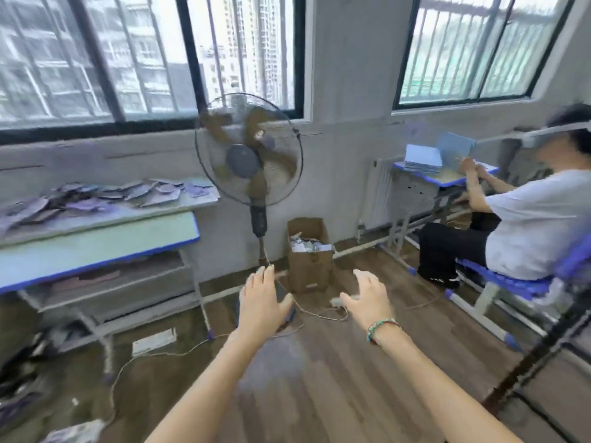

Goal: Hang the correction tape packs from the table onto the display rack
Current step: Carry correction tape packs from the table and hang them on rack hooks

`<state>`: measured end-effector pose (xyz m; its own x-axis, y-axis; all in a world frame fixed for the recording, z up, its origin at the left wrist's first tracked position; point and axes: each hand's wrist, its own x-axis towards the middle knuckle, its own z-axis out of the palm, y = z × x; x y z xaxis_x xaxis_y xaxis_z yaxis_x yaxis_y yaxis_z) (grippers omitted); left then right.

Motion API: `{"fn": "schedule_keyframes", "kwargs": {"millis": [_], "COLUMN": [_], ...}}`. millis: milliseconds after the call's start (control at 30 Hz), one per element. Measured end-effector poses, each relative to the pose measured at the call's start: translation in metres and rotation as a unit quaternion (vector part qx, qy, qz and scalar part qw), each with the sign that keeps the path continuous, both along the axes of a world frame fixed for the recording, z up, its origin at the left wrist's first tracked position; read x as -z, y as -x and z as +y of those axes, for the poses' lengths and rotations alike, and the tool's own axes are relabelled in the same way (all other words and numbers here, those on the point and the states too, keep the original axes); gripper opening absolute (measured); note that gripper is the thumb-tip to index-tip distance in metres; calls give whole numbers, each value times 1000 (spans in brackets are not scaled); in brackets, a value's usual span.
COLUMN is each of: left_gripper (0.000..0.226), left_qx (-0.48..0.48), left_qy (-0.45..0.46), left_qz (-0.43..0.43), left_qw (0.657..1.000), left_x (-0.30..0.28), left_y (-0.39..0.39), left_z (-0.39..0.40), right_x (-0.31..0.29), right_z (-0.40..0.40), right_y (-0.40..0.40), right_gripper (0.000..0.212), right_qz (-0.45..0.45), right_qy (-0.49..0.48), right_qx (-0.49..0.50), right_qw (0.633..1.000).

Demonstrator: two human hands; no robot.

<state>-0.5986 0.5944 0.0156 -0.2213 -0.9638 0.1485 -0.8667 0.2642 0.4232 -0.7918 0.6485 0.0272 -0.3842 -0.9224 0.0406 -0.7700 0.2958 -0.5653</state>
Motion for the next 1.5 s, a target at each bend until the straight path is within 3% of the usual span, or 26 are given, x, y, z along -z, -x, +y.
{"fn": "schedule_keyframes", "kwargs": {"millis": [233, 500, 800, 1200, 1500], "left_gripper": [65, 67, 66, 61, 63], "left_qx": [-157, -252, -300, -395, -434], "left_qy": [-9, -30, -28, -22, -61], "left_qz": [8, 35, 32, 50, 56], "left_qw": [988, 967, 953, 917, 897], "left_x": [-5, 0, 5, -19, 1], "left_y": [-192, -331, -383, -456, -491], "left_z": [-54, -84, -155, -305, -392], "right_x": [-6, 2, 6, -12, 23], "right_z": [-115, -189, -282, -482, -577], "right_y": [-171, -304, -373, -449, -482], "right_gripper": [60, 58, 55, 50, 52], "right_qz": [23, 16, 25, 17, 26], "right_qy": [13, -6, -12, 29, -12], "right_qx": [-148, -238, -290, -361, -375], "right_qw": [989, 971, 957, 932, 927]}}
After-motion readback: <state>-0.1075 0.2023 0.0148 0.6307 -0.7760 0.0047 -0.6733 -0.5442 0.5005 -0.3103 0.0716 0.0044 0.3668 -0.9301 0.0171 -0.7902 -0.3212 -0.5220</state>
